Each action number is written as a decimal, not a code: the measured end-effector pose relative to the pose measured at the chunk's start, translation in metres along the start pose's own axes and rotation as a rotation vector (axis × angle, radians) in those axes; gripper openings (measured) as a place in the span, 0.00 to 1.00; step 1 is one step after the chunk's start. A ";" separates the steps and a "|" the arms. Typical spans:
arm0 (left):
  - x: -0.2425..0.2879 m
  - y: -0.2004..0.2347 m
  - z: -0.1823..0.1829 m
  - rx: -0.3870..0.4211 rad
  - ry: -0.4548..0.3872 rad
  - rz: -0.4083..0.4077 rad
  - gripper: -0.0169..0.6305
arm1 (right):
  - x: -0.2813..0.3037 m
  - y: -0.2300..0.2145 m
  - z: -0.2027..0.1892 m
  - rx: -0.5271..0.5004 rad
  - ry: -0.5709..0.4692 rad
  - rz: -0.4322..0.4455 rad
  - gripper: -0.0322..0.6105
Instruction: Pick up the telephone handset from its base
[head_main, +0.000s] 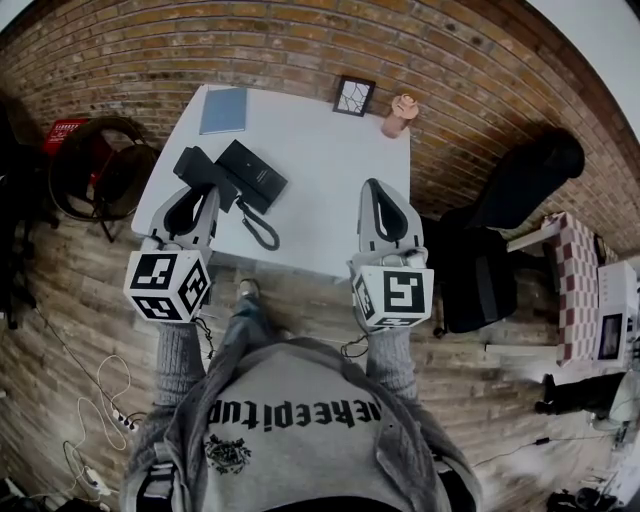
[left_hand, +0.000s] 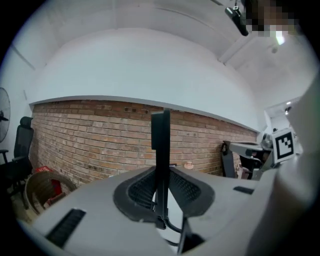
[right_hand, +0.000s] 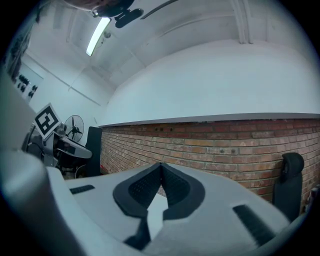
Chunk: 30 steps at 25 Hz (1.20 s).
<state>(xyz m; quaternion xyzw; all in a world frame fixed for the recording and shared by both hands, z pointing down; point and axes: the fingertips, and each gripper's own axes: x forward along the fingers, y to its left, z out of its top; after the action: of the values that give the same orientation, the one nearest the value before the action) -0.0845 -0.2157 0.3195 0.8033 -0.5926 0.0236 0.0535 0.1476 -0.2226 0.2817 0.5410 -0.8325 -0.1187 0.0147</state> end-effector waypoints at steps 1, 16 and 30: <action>-0.002 -0.001 0.001 0.015 0.000 0.006 0.14 | -0.002 -0.001 0.000 0.000 -0.002 -0.002 0.05; -0.022 -0.013 0.010 0.109 -0.012 0.043 0.14 | -0.025 -0.006 0.005 -0.019 -0.006 -0.023 0.05; -0.035 -0.017 0.007 0.098 -0.016 0.041 0.14 | -0.033 -0.002 0.005 -0.015 -0.008 -0.029 0.05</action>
<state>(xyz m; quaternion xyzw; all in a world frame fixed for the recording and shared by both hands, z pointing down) -0.0784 -0.1785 0.3079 0.7928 -0.6076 0.0472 0.0087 0.1623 -0.1924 0.2798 0.5523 -0.8237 -0.1274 0.0139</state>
